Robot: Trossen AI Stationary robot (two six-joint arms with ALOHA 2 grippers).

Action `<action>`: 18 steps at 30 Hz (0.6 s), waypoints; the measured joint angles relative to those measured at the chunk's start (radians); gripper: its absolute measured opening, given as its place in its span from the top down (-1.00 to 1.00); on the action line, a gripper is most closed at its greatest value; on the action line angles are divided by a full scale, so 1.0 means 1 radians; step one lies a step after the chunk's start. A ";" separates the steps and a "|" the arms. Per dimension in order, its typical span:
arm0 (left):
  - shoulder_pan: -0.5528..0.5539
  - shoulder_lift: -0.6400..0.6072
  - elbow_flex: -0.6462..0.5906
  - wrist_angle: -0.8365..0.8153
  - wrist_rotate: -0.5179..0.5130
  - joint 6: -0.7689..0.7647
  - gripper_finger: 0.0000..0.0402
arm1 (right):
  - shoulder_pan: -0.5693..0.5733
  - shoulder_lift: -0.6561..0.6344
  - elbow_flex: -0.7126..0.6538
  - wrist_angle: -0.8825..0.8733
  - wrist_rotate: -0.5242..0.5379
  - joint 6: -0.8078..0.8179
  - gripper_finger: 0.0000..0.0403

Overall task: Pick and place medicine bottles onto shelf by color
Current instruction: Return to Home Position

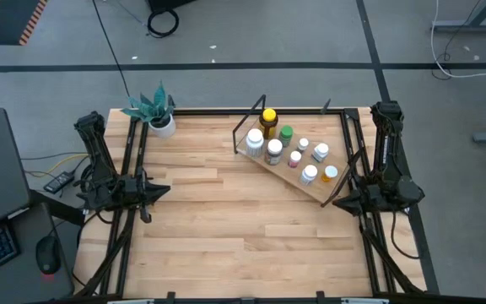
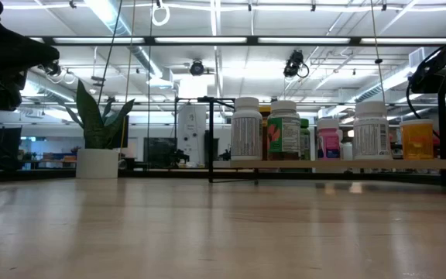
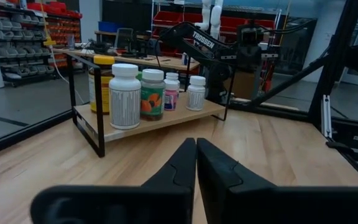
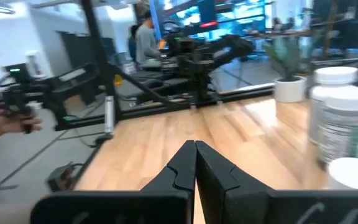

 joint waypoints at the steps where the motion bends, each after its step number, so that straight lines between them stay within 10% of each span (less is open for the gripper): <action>1: 0.000 0.000 0.000 0.000 0.000 0.000 0.91 | 0.000 0.000 0.000 0.000 0.023 0.001 0.93; 18: 0.000 0.000 0.000 0.000 0.000 -0.001 0.87 | 0.003 0.000 0.000 0.000 0.068 -0.007 0.92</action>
